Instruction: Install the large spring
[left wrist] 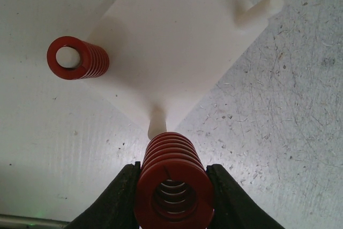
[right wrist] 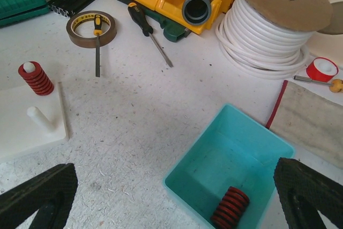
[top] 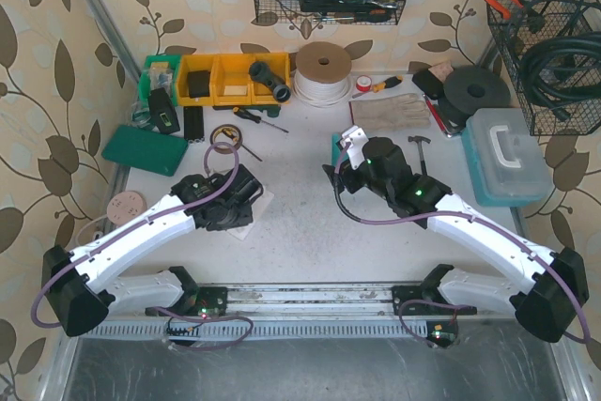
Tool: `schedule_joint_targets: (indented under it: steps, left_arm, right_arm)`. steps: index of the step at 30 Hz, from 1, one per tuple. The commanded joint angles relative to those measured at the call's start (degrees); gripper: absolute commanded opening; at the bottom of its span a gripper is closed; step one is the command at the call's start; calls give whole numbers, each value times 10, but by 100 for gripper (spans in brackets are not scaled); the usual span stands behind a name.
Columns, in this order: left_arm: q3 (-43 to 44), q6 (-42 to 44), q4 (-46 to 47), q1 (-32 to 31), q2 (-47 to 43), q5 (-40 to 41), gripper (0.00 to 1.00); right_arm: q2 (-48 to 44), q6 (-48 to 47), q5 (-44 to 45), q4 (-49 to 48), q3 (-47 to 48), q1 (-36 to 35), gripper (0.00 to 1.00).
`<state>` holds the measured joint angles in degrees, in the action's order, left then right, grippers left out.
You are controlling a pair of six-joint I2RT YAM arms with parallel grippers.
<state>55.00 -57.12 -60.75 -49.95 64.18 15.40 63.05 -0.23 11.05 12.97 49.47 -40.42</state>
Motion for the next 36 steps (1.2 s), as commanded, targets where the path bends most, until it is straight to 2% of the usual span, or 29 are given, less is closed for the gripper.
schedule_joint_targets:
  steps: [1, 15, 25, 36]
  left_arm:
    - [-5, -3, 12, -5, 1, 15, 0]
    - [-31, 8, 47, -5, 14, 18, 0]
    - [-23, 11, 23, -5, 24, 28, 0]
    - [-50, 11, 48, -5, 35, 24, 0]
  right_arm:
    - [-4, -5, 13, 5, -5, 2, 99]
    - [-7, -13, 15, 11, -3, 2, 99]
    - [-13, -16, 14, 18, -3, 17, 99]
    - [-10, -20, 9, 18, 0, 18, 99]
